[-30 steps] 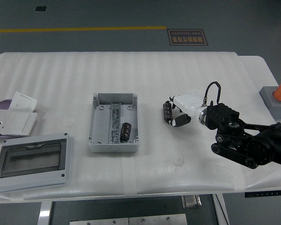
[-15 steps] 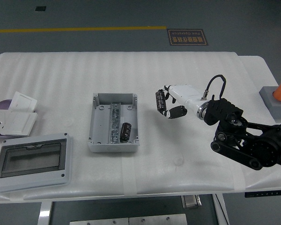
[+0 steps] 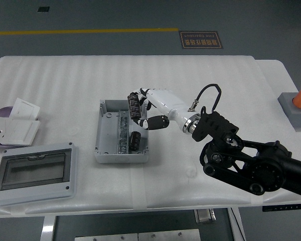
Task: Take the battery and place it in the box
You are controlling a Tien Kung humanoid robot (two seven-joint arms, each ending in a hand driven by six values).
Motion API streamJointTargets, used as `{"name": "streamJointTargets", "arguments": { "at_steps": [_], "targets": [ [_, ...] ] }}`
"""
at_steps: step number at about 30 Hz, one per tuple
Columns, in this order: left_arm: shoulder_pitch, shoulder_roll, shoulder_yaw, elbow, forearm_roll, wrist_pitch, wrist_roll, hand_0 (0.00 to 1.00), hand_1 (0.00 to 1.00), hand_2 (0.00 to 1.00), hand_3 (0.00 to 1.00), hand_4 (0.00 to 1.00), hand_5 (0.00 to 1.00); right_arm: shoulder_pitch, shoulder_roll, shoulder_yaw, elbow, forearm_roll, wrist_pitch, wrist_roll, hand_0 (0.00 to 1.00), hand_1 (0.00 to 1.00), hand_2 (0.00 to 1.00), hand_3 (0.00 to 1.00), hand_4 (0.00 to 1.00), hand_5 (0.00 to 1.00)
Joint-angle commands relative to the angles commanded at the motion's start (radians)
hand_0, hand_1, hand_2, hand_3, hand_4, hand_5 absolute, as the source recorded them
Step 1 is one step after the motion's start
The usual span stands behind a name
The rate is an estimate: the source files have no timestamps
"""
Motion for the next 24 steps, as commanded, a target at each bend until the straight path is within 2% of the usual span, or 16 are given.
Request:
{"name": "streamJointTargets", "arguments": {
  "at_steps": [3,4,14,20,24],
  "targets": [
    [0.001,0.000,0.001,0.000,0.000,-0.001,0.001,0.620,0.646,0.524,0.562,0.582,0.438,0.001,0.011,-0.019,-0.006,-0.004,0.007,-0.013,0.744,0.717,0.769,0.838,0.552,0.347],
    [0.001,0.000,-0.001,0.000,0.001,-0.001,0.001,0.619,0.646,0.523,0.560,0.594,0.451,0.001,0.014,-0.027,-0.009,-0.007,0.011,-0.018,0.998,0.976,0.998,0.998,0.827,0.502],
    [0.000,0.001,-0.005,-0.001,0.006,-0.002,0.002,0.619,0.646,0.522,0.559,0.592,0.448,-0.009,0.028,-0.063,-0.034,0.002,0.035,-0.036,0.998,0.998,0.998,0.998,0.826,0.491],
    [0.000,0.001,-0.003,-0.001,0.005,-0.002,0.002,0.619,0.646,0.520,0.558,0.594,0.447,-0.024,0.021,-0.046,-0.043,0.006,0.033,-0.035,0.998,0.998,0.998,0.998,0.851,0.513],
    [0.000,0.000,-0.006,-0.001,0.007,-0.001,0.002,0.619,0.646,0.521,0.557,0.592,0.443,-0.044,-0.004,0.004,-0.047,0.001,0.021,-0.024,0.998,0.998,0.998,0.998,0.867,0.532]
  ]
}}
